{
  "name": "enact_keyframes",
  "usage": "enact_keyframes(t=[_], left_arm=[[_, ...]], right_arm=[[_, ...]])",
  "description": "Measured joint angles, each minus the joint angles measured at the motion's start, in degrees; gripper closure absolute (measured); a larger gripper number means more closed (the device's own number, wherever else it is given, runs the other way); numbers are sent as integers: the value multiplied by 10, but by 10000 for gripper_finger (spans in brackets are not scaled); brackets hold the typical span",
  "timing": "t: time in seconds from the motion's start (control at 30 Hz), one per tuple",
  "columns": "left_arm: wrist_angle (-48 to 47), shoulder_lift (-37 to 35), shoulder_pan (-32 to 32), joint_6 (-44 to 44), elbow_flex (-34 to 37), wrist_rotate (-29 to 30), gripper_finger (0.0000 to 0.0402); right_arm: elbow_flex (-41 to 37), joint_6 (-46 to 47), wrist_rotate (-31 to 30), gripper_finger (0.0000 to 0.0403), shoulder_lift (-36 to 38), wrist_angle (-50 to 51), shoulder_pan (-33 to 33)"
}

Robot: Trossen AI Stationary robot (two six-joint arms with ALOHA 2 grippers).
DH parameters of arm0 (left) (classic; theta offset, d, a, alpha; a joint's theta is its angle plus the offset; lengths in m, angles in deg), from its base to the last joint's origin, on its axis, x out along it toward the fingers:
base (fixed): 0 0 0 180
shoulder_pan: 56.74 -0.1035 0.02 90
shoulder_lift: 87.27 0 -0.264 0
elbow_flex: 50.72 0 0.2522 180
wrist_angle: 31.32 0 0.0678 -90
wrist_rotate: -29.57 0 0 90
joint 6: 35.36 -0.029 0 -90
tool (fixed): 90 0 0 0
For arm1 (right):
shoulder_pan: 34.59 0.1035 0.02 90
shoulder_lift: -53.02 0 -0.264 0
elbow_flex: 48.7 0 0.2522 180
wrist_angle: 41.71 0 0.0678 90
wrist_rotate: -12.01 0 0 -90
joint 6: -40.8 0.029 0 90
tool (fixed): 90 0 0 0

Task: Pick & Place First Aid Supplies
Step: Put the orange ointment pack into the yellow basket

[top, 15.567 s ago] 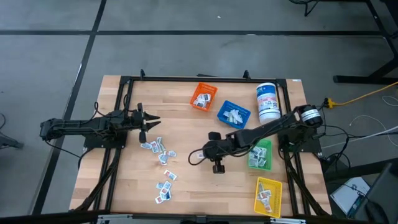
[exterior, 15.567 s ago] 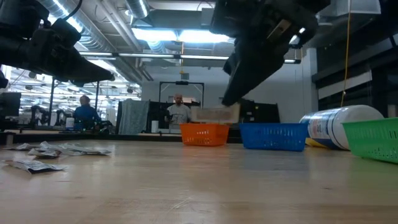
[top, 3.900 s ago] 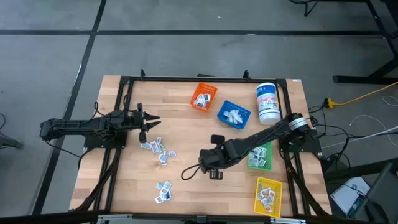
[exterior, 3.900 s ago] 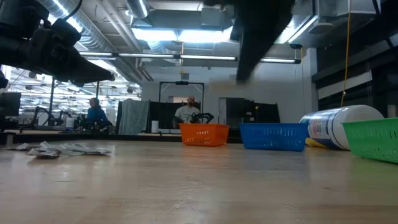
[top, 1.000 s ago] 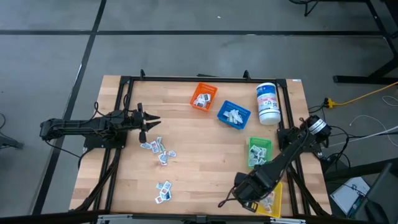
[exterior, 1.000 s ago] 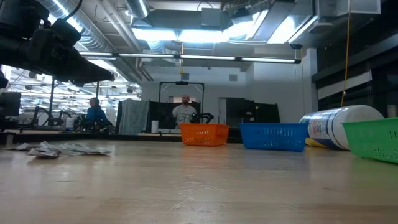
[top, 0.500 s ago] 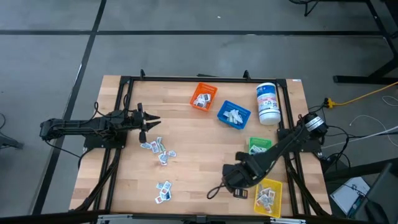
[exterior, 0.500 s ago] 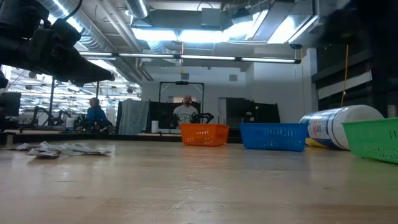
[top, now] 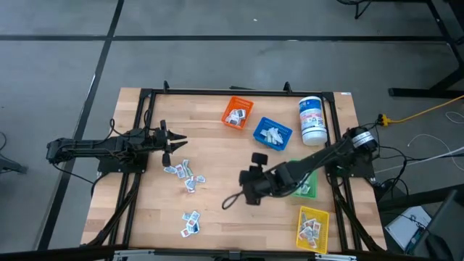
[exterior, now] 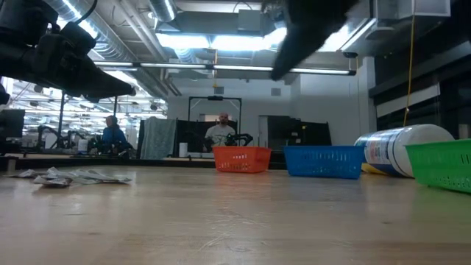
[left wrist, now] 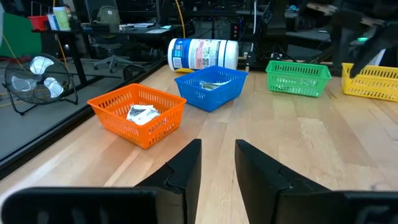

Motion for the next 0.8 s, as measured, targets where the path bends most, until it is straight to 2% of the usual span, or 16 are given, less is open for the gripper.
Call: enact_keyframes(t=[0.27,0.37,0.47,0.67,0.8], left_arm=[[0,0,0,0,0,0,309],[0,0,0,0,0,0,311],[0,1,0,0,0,0,310],[0,2,0,0,0,0,310],[0,2,0,0,0,0,310]], right_arm=[[0,-47,-129,297,-19,-98,-20],[0,-96,-149,297,-40,-167,-23],[0,-167,-124,297,-67,-255,-29],[0,-322,-25,297,-123,-411,-46],[0,-369,45,297,-148,-477,-58]])
